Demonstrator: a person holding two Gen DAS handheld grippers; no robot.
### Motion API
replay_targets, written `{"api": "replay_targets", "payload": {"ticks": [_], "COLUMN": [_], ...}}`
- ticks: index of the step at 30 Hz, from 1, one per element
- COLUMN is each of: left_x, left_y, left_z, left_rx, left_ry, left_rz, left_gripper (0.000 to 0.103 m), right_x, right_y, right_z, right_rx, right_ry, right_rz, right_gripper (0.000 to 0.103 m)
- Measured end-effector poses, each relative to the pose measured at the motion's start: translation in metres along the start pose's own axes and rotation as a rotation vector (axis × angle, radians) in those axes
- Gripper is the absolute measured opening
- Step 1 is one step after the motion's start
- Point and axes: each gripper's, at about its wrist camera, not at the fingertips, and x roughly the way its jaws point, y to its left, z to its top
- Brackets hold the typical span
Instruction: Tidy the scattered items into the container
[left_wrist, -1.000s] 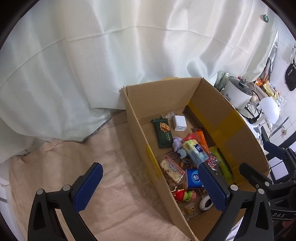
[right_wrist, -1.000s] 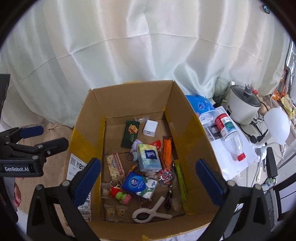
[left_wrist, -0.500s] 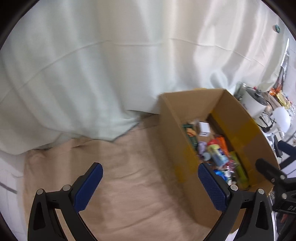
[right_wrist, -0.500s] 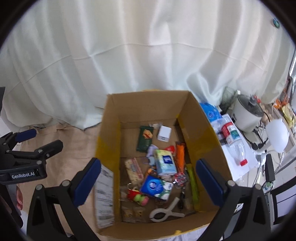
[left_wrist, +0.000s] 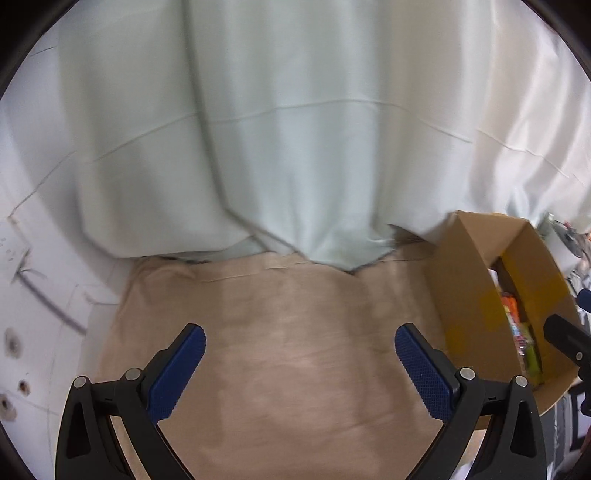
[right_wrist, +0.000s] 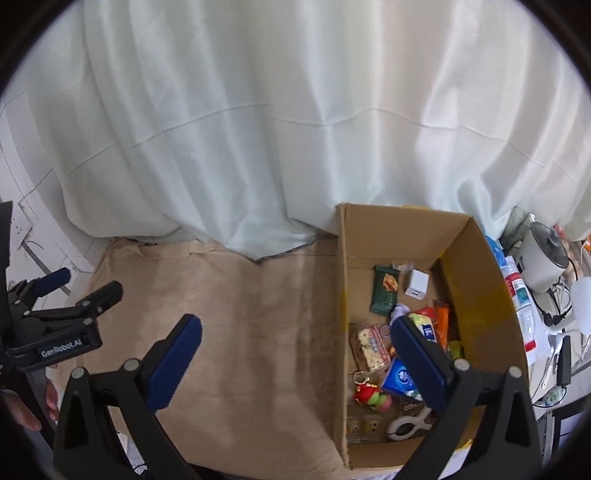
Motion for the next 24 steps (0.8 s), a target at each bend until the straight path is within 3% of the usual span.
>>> {"api": "replay_targets", "payload": {"ticks": [11, 24], "left_x": [-0.014, -0.023], "left_y": [0.031, 0.038], "left_z": [-0.024, -0.021], "left_rx": [-0.08, -0.072], "left_ry": [-0.012, -0.041], "left_rz": [0.018, 0.011], "left_gripper": [0.103, 0.103], "right_x": [-0.005, -0.009], "right_y": [0.022, 0.035], "right_z": [-0.006, 0.001], "right_rx": [-0.019, -0.043], "right_ry": [-0.018, -0.046], "right_rz": [0.008, 0.015], "right_gripper": [0.103, 0.103]}}
